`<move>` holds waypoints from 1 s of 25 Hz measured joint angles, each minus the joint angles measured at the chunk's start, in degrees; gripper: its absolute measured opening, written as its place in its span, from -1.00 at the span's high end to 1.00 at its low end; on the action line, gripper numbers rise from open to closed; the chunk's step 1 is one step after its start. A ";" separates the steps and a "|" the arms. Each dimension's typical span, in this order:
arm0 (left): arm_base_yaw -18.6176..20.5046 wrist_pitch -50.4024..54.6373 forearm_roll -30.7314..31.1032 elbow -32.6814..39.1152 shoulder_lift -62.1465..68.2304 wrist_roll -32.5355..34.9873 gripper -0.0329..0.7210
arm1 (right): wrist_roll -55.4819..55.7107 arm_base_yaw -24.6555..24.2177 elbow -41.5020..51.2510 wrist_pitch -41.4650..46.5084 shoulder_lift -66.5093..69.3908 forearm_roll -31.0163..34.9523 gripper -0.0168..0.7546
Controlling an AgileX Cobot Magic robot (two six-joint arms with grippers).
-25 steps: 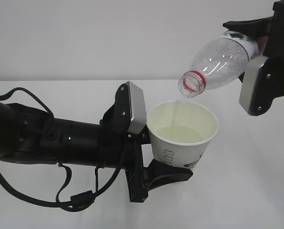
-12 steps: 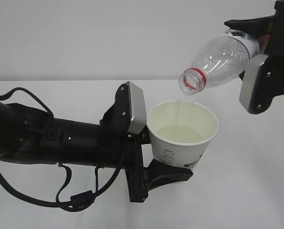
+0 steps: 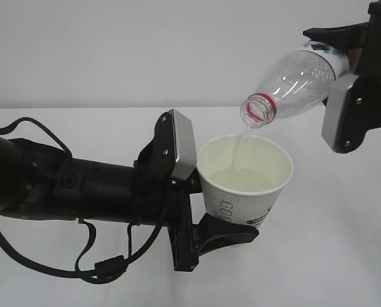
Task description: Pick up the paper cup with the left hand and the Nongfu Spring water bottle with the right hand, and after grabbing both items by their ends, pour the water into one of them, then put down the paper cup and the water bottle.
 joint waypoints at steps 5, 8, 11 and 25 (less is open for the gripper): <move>0.00 0.00 0.00 0.00 0.00 0.00 -0.50 | 0.00 0.00 0.00 0.00 0.00 0.04 -0.28; 0.00 0.00 0.00 0.00 0.00 0.00 -0.50 | 0.00 0.00 0.00 0.00 0.00 0.04 -0.28; 0.00 0.00 0.00 0.00 0.00 0.00 -0.50 | 0.00 0.00 0.00 0.00 0.00 0.04 -0.28; 0.00 0.00 0.12 0.00 0.00 0.00 -0.50 | -0.25 0.00 0.00 0.00 0.00 0.04 -0.25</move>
